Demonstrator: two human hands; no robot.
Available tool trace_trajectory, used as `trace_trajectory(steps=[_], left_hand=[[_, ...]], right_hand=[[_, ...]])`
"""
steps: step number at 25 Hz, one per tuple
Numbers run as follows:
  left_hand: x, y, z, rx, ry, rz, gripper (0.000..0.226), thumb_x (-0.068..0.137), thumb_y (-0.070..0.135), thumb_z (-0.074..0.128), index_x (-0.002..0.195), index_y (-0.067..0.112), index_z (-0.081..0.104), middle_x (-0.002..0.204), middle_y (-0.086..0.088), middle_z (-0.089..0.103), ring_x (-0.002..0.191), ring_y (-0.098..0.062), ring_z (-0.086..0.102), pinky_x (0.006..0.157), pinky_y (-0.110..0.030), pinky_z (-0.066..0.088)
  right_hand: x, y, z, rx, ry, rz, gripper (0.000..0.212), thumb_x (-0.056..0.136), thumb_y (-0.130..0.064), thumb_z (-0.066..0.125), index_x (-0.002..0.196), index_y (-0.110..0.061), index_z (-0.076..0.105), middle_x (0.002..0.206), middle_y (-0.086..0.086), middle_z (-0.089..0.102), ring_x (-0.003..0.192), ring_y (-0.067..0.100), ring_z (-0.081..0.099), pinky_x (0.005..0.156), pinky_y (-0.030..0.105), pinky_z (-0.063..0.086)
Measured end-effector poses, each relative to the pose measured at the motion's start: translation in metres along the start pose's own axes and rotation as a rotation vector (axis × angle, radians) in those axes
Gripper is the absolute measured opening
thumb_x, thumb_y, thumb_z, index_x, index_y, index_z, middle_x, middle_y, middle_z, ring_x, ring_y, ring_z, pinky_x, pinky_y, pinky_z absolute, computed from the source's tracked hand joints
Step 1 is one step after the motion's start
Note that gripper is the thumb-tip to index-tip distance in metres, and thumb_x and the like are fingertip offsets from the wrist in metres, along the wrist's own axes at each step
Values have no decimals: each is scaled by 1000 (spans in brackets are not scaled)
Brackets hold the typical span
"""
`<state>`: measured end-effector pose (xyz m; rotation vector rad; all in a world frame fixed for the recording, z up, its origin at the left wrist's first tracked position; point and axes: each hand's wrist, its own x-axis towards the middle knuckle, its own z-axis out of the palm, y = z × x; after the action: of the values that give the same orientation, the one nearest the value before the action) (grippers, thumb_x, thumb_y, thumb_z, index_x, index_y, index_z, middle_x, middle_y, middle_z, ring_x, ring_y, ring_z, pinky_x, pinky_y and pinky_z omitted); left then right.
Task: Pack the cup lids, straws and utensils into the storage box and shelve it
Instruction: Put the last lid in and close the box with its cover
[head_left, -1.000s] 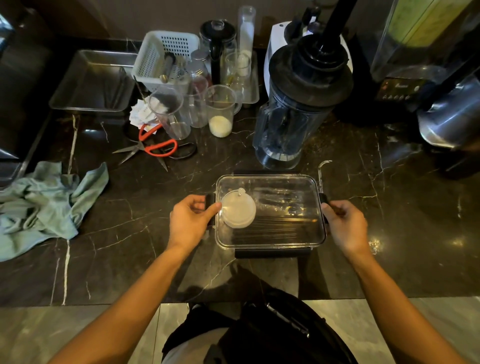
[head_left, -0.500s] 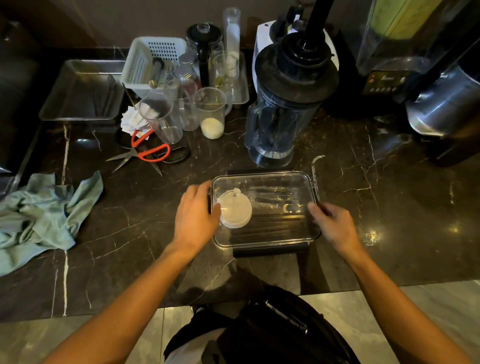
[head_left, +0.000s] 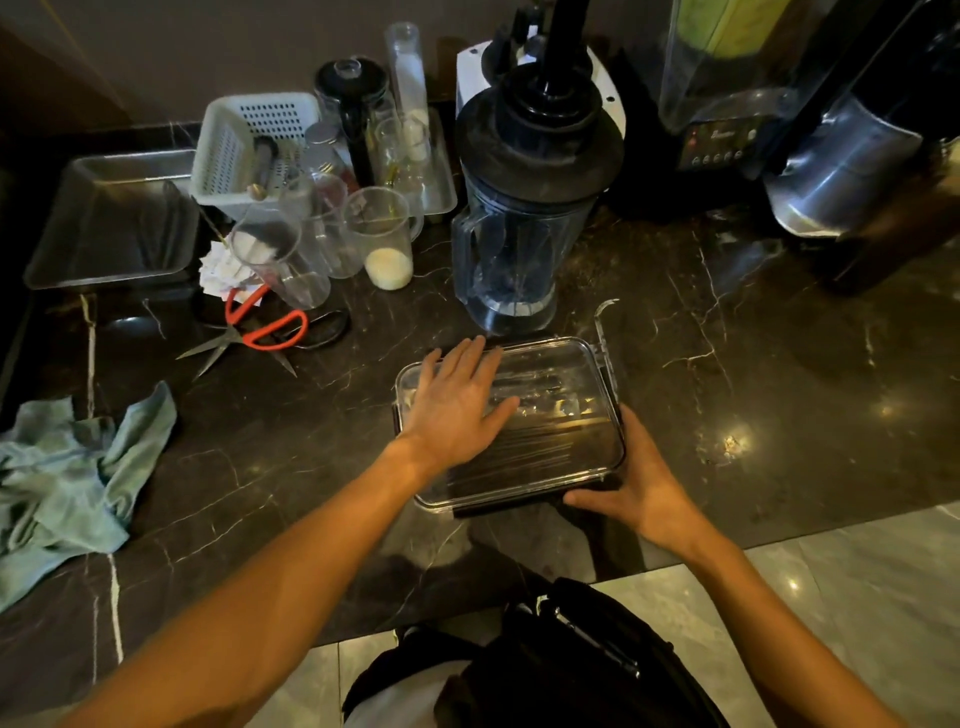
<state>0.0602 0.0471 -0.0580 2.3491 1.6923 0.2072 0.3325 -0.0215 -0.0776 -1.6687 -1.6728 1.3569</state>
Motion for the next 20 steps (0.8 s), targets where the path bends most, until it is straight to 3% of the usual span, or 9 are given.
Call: trace_trajectory(steps=[4,11,13,16,18,20], left_hand=[[11,2,-1,-35,56,-35,68,97,62,45,147,15,50,146,-11,55,136,-30,50,117,-51,29],[23,7,12,-52,76,-97,67,95,60,46,142,14,54,129,-13,62,120,-32,57,111,-53,36],[24,7,11,-66,64,-87,66,96,59,47,144,14,52,131,-13,60,122,-32,55,112,-53,34],[20,3,3,-147,38,-48,69,97,58,51,151,15,45,148,-12,53,139,-30,45,121,-50,23],[5,0,-5,-250,92,-81,71,96,55,58,154,17,40,160,-10,40,152,-26,30,127,-49,12],[-20,-2,-10,-376,203,-213,76,93,51,66,156,18,37,165,-8,33,156,-23,21,127,-48,12]], right_hand=[[0,3,-1,-47,18,1,128,51,-63,96,157,-44,26,154,-9,47,141,12,49,114,52,46],[-4,-8,-4,-205,38,-51,111,65,-45,95,155,-35,30,150,-6,52,134,9,52,109,37,48],[-5,-10,-2,-209,68,-67,110,66,-43,95,154,-33,31,148,-5,53,131,7,52,105,30,46],[-1,-12,-6,-159,2,-51,111,62,-46,96,152,-41,30,150,-8,51,135,7,51,109,33,46],[2,-7,-13,8,-58,-13,106,60,-52,96,148,-49,36,147,-12,56,135,8,54,110,36,47],[3,-2,-17,248,-12,72,101,64,-57,92,151,-41,44,141,-9,63,129,10,61,108,37,50]])
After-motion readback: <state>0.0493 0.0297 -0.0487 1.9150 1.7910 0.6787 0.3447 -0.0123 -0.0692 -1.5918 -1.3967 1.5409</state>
